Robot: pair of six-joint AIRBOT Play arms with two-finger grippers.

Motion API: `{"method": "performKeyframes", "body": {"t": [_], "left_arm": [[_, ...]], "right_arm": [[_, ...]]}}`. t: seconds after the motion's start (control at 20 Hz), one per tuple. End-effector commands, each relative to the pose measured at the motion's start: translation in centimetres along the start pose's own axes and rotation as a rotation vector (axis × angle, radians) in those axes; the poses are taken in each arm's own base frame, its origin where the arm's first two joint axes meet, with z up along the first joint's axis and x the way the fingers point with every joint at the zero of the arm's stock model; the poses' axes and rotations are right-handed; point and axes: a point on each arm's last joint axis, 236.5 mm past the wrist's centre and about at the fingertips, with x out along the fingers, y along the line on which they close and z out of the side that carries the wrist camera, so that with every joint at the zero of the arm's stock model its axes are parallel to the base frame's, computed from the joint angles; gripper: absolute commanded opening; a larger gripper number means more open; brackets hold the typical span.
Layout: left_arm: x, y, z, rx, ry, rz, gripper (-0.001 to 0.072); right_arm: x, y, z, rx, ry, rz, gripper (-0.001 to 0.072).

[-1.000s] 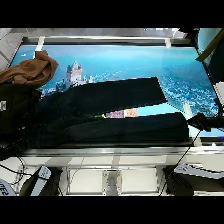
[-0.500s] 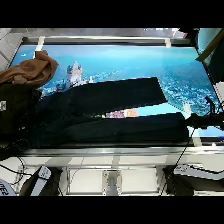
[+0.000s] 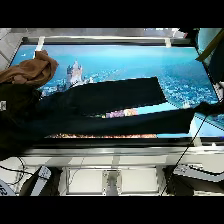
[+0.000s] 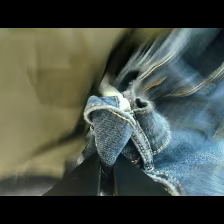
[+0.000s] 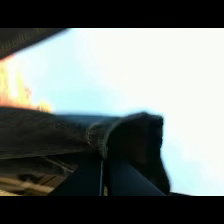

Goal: Fold the clothes and pants, and hang the long-sleeved shirts on hangers.

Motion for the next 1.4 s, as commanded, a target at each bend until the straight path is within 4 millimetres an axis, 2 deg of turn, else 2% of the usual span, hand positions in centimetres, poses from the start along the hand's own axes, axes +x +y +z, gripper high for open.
{"method": "performKeyframes", "body": {"t": [0.0, 0.1, 0.15, 0.3, 0.4, 0.5, 0.6, 0.65, 0.7, 0.75, 0.8, 0.85, 0.95, 1.05, 1.1, 1.15, 1.2, 1.25, 1.35], "left_arm": [[-3.3, -1.6, 3.9, -0.037, -0.115, -0.063, 0.0039], [-2.4, -1.3, 1.1, -0.057, -0.022, -0.07, 0.0039], [-1.6, -0.1, -1.0, -0.07, 0.042, -0.039, 0.0039], [1.1, 3.8, -9.1, -0.054, 0.274, 0.078, 0.0039], [2.5, 4.5, -13.6, -0.035, 0.398, 0.105, 0.0039], [3.6, 4.7, -16.2, -0.004, 0.455, 0.112, 0.0039], [4.3, 4.7, -16.4, -0.005, 0.444, 0.116, 0.004], [4.3, 4.8, -16.2, -0.012, 0.434, 0.123, 0.004], [4.3, 4.8, -16.1, -0.015, 0.431, 0.125, 0.0041], [4.2, 4.9, -16.0, -0.026, 0.429, 0.128, 0.0116], [3.9, 5.0, -15.2, -0.028, 0.41, 0.135, 0.0499], [3.4, 5.4, -13.8, -0.038, 0.373, 0.148, 0.072], [1.4, 5.3, -8.3, -0.063, 0.213, 0.144, 0.0699], [-1.2, 3.0, 0.4, -0.127, -0.081, 0.041, 0.0699], [-2.7, 1.5, 5.1, -0.188, -0.253, -0.039, 0.0698], [-3.6, 0.6, 8.0, -0.257, -0.342, -0.111, 0.0698], [-3.2, -0.2, 9.1, -0.285, -0.339, -0.169, 0.0697], [-1.6, -0.9, 9.0, -0.287, -0.267, -0.215, 0.0697], [2.4, -2.7, 7.5, -0.271, -0.081, -0.299, 0.0697]], "right_arm": [[-4.6, 1.4, 3.0, -0.069, -0.072, -0.03, 0.002], [-4.4, 0.3, -0.5, -0.03, -0.002, -0.03, 0.0019], [-4.1, -0.7, -2.5, 0.012, 0.02, -0.039, 0.0019], [-1.8, -4.0, -11.0, 0.171, 0.09, -0.05, 0.0019], [-0.2, -6.7, -15.7, 0.274, 0.124, -0.129, 0.0019], [0.5, -8.3, -18.6, 0.348, 0.166, -0.184, 0.002], [0.4, -8.8, -19.2, 0.359, 0.186, -0.209, 0.002], [0.2, -8.9, -19.0, 0.374, 0.18, -0.215, 0.0021], [-0.2, -9.1, -18.4, 0.402, 0.162, -0.227, 0.0133], [-0.8, -9.2, -17.4, 0.431, 0.133, -0.234, 0.0366], [-1.9, -9.2, -15.6, 0.443, 0.08, -0.233, 0.0469], [-3.2, -8.9, -13.3, 0.434, 0.014, -0.221, 0.0469], [-6.7, -7.4, -6.5, 0.38, -0.193, -0.164, 0.0468], [-9.8, -4.5, 0.3, 0.312, -0.409, -0.073, 0.0466], [-10.5, -3.2, 2.7, 0.28, -0.478, -0.038, 0.0466], [-10.4, -2.0, 4.5, 0.248, -0.514, -0.024, 0.0444], [-9.6, -1.1, 5.5, 0.224, -0.514, -0.028, 0.0444], [-8.3, -0.2, 6.2, 0.198, -0.492, -0.037, 0.0444], [-5.4, 1.7, 7.1, 0.168, -0.433, -0.038, 0.0445]]}}
